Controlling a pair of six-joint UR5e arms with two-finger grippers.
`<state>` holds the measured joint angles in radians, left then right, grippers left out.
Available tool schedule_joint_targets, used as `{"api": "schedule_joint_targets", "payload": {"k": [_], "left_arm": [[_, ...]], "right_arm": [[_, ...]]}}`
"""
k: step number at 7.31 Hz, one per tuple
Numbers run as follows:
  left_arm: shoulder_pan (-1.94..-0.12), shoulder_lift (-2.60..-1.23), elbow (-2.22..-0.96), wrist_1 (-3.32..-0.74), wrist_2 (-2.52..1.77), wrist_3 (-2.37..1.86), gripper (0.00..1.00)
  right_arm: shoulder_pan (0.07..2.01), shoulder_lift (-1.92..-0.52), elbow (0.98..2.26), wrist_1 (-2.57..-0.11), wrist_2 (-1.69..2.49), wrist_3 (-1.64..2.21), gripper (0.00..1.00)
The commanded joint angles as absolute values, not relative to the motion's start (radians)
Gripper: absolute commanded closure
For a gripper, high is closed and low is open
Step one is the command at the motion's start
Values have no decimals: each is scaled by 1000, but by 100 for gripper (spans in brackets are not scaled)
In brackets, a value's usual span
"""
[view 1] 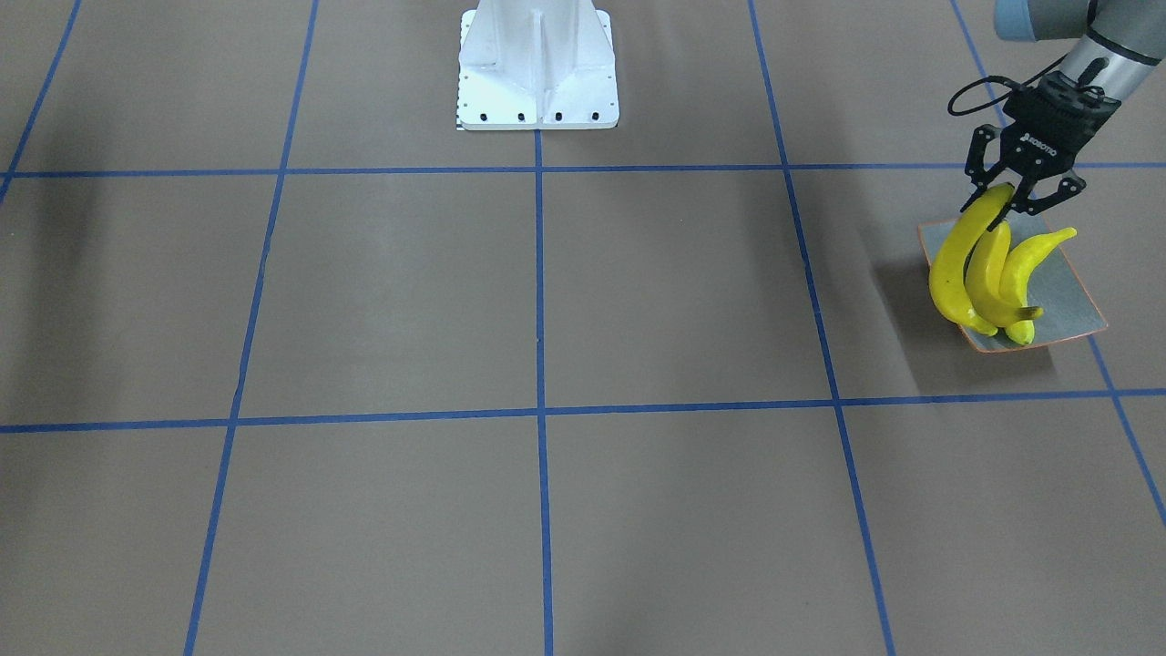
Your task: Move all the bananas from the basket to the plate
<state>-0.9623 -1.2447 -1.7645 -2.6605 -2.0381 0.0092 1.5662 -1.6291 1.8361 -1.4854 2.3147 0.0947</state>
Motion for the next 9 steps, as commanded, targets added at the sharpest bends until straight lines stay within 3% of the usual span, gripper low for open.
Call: {"api": "schedule_joint_targets", "payload": {"k": [1, 2, 4, 6, 9], "left_arm": [[-962, -1258, -1697, -2723, -2040, 25, 35], [-962, -1258, -1697, -2724, -2042, 14, 0], [-971, -1264, -1713, -2711, -2057, 6, 0], [-1085, -1395, -1713, -2648, -2303, -198, 0], [-1091, -1479, -1701, -2646, -2324, -317, 0]], "right_arm": [[1586, -1634, 1832, -1485, 2322, 77, 0], [1586, -1635, 1832, -1485, 2322, 78, 0], [1597, -1641, 1832, -1486, 2322, 74, 0], [1638, -1670, 1784, -1485, 2332, -34, 0], [1785, -1640, 1467, -1477, 2381, -355, 0]]}}
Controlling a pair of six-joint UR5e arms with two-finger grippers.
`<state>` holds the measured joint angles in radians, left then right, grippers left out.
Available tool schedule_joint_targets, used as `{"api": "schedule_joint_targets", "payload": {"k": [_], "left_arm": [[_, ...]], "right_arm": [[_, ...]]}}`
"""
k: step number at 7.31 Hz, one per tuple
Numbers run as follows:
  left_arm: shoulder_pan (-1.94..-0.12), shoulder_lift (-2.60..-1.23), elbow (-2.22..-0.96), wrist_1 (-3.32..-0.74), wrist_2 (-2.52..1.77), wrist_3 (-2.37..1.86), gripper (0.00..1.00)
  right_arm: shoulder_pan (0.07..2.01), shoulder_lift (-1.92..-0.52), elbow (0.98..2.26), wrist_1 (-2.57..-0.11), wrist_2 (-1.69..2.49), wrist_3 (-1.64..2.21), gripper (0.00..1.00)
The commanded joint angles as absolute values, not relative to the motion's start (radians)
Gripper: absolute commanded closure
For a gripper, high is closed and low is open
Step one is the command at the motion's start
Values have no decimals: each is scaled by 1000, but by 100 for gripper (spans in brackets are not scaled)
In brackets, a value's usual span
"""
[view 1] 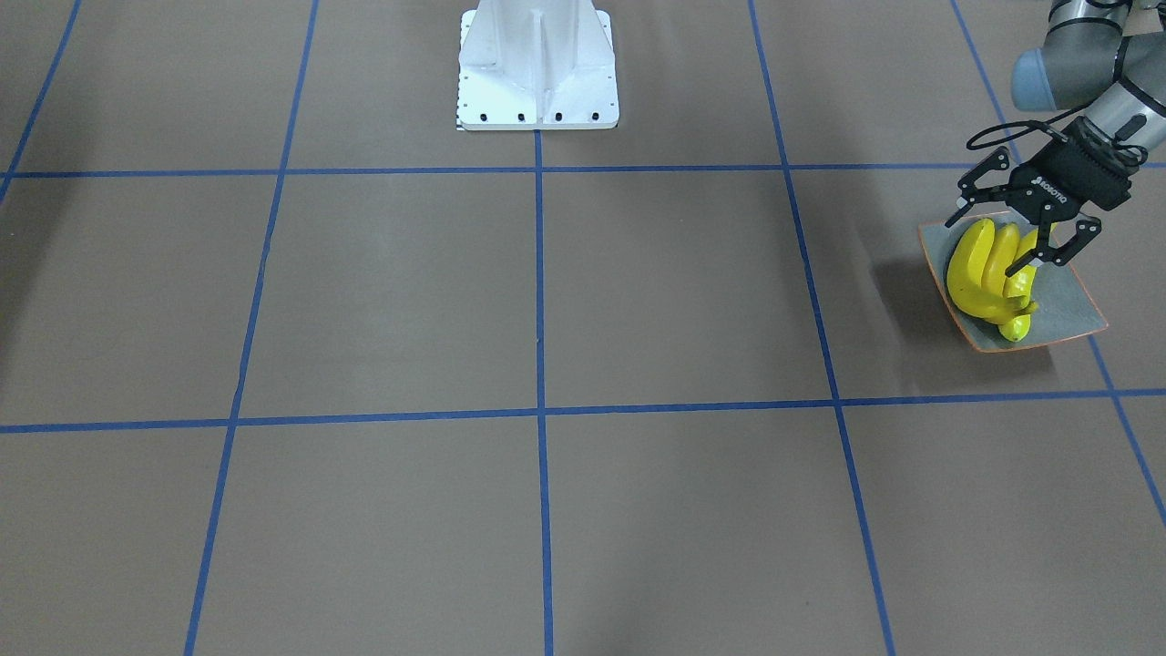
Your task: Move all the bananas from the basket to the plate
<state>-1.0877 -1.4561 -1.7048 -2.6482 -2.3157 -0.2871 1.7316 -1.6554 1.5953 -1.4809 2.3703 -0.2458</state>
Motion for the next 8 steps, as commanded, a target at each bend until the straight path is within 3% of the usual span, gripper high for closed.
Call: {"api": "schedule_joint_targets", "payload": {"k": [1, 3, 4, 8], "left_arm": [[-1091, -1479, -1701, -2646, -2322, -318, 0], [-1092, -1479, -1703, -2648, -2321, -318, 0], [-1092, -1479, -1703, -2648, -2321, -319, 0], [-1094, -1477, -1709, -2649, -2321, -319, 0]], "right_arm": [[1819, -1631, 1372, -1423, 2387, -380, 0], [1827, -1588, 1117, -1228, 2405, -380, 0], [1832, -1582, 1062, -1203, 2402, -371, 1], [1836, -1612, 1016, -1063, 2317, -255, 3]]}}
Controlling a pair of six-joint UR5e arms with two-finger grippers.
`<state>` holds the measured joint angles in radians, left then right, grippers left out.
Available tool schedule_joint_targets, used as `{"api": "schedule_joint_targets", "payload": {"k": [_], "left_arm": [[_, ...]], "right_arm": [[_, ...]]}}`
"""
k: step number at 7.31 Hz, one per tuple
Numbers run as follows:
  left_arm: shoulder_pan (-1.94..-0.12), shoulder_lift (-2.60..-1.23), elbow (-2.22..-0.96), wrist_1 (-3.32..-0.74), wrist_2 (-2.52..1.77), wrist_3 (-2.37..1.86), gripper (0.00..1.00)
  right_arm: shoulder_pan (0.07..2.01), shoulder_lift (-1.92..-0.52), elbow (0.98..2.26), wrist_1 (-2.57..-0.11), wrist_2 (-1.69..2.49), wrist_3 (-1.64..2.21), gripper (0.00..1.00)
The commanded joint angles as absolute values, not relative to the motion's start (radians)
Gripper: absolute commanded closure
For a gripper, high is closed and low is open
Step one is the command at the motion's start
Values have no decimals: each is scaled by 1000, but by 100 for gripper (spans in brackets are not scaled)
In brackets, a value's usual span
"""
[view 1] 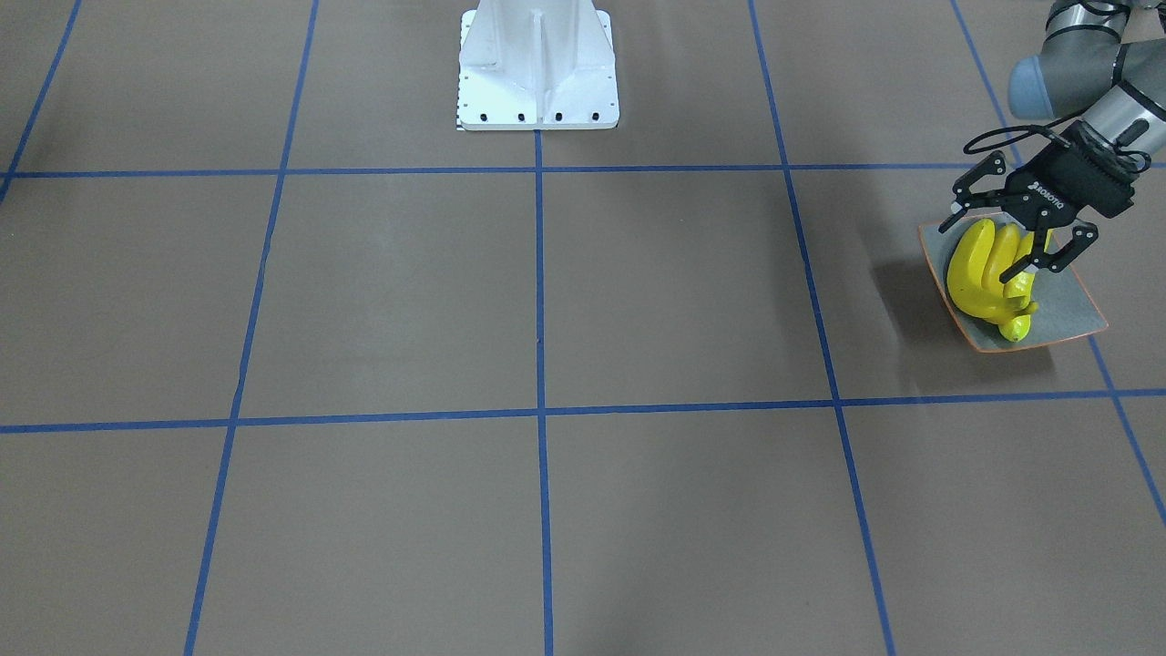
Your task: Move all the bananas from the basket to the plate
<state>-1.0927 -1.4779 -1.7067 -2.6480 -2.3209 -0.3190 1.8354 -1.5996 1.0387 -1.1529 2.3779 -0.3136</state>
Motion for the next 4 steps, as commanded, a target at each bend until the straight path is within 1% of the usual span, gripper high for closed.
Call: {"api": "schedule_joint_targets", "payload": {"k": [1, 4], "left_arm": [[-1092, -1476, -1707, -2649, -2319, -319, 0], [-1092, -1477, -1706, -2649, -2319, -319, 0]], "right_arm": [[1835, -1614, 1012, -1022, 2262, -215, 2], [1830, -1614, 1014, -1020, 2263, -212, 3]]}}
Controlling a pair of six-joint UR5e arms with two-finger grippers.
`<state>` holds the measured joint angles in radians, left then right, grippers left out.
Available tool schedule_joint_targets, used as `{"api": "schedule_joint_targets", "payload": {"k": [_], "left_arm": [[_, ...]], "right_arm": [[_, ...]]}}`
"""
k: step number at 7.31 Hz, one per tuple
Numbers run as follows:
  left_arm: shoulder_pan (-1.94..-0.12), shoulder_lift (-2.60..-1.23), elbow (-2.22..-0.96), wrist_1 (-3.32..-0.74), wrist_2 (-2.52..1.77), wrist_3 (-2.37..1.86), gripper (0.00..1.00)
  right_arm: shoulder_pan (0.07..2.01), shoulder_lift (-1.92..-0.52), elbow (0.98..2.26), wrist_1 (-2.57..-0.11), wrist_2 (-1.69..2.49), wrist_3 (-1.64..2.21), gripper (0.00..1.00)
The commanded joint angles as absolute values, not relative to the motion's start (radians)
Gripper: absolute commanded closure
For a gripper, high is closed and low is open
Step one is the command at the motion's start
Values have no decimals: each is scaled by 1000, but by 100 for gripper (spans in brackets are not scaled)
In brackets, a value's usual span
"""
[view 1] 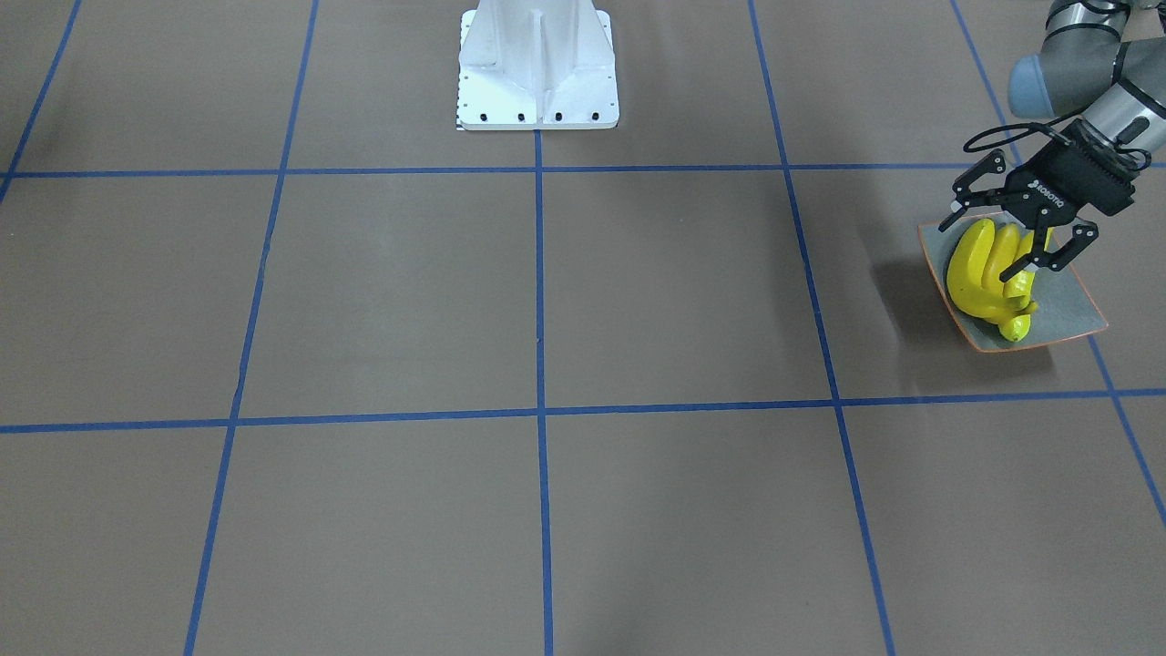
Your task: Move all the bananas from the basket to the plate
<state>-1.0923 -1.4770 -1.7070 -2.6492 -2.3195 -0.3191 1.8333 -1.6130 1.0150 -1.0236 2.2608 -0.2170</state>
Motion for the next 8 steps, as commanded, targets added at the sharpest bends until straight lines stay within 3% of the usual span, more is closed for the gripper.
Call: {"api": "schedule_joint_targets", "payload": {"k": [1, 7, 8], "left_arm": [[-1092, -1477, -1706, -2649, -2319, -319, 0], [-1092, -1479, -1707, -2648, -2319, -319, 0], [-1092, -1483, -1707, -2648, -2319, -319, 0]], "right_arm": [[1827, -1612, 1014, -1020, 2276, -190, 3], [1772, -1615, 1012, -1006, 2289, -170, 9], [1764, -1620, 1011, -991, 2287, -170, 20]]}}
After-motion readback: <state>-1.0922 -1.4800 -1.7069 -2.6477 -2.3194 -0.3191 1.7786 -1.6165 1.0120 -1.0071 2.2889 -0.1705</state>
